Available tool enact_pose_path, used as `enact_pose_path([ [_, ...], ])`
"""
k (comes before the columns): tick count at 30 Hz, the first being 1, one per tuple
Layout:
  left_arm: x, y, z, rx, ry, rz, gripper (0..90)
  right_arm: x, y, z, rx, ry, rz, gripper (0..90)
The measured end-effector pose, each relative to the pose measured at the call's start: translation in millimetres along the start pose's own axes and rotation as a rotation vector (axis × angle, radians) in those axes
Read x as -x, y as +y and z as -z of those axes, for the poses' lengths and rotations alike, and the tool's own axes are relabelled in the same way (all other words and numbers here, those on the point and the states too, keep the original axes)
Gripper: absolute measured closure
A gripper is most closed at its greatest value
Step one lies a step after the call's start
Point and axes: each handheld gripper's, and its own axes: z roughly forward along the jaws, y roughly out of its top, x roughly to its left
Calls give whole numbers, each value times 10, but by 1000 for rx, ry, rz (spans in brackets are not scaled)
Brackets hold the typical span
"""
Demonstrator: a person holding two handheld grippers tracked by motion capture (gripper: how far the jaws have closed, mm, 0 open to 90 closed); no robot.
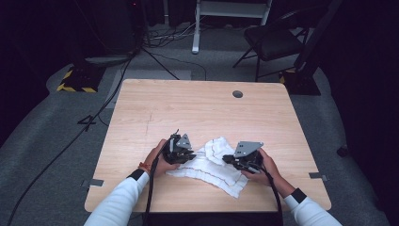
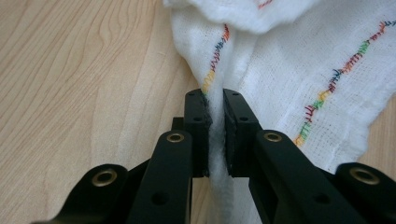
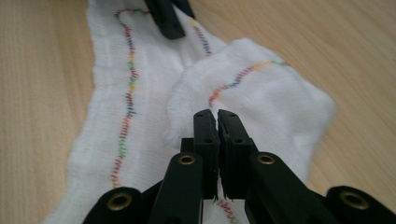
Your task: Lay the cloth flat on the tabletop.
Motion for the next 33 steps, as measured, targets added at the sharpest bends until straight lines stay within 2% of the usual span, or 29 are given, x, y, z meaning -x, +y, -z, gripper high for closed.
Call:
enact_pose_path([
  [7,3,-1,-6,-9,5,-4,812,357,-185,281,28,-150,-105,878],
  [10,-1,-3,-10,-19,7,-5,804,511,-290,356,22,-203,-172,878],
  [12,0,-3,-11,-21,9,-4,800,600,-360,381,3,-239,-199,878],
  [15,4,-2,-13,-25,11,-4,779,709,-445,393,-14,-271,-260,878],
  [18,6,5,-15,-27,25,-5,723,776,-495,377,-53,-319,-272,877],
  [26,39,70,-9,2,46,-1,473,921,-638,349,-103,-374,-318,849],
  [29,76,158,-36,19,52,-4,413,949,-659,356,-117,-414,-339,795],
  [33,107,244,-71,24,50,-17,368,954,-669,381,-103,-408,-347,777],
])
